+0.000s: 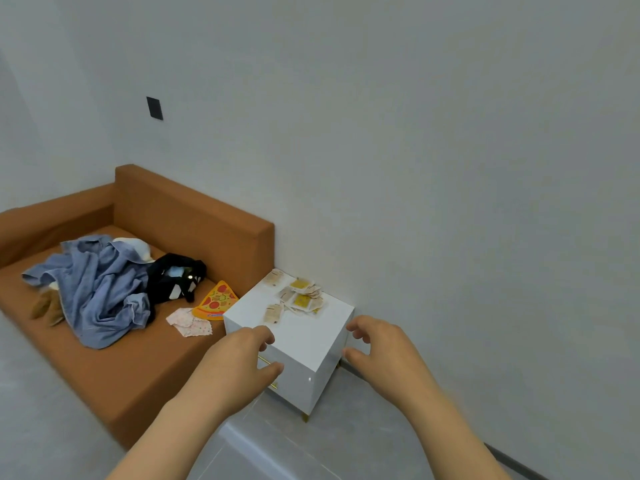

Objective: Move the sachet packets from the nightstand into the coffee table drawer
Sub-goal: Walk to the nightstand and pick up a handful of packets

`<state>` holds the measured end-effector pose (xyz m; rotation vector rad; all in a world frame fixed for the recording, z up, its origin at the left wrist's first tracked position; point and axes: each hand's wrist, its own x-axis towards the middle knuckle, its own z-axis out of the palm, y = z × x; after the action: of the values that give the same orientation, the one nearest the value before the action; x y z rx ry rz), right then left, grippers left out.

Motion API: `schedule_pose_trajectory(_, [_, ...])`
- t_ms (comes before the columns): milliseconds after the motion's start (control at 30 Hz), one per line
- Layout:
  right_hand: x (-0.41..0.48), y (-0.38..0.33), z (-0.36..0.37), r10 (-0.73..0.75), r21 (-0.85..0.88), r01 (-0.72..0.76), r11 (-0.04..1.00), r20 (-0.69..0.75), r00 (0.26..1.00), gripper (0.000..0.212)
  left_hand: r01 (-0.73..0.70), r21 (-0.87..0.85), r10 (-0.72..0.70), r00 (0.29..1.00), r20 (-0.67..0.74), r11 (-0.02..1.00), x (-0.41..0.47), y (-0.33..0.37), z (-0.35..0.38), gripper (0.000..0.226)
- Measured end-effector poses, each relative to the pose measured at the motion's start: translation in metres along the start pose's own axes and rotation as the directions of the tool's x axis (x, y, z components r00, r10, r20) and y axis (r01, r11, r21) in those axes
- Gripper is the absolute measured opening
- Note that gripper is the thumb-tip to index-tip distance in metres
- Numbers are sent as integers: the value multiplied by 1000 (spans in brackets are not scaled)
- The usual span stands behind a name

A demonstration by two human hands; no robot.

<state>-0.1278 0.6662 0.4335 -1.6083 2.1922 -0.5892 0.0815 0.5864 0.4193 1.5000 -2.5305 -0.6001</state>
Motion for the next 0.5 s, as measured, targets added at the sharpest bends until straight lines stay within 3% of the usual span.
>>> schedule_pose_trajectory(500, [246,24,30,28,47,-30,998,56,998,38,74,74,-78,996,50,995,227,-56,-20,44])
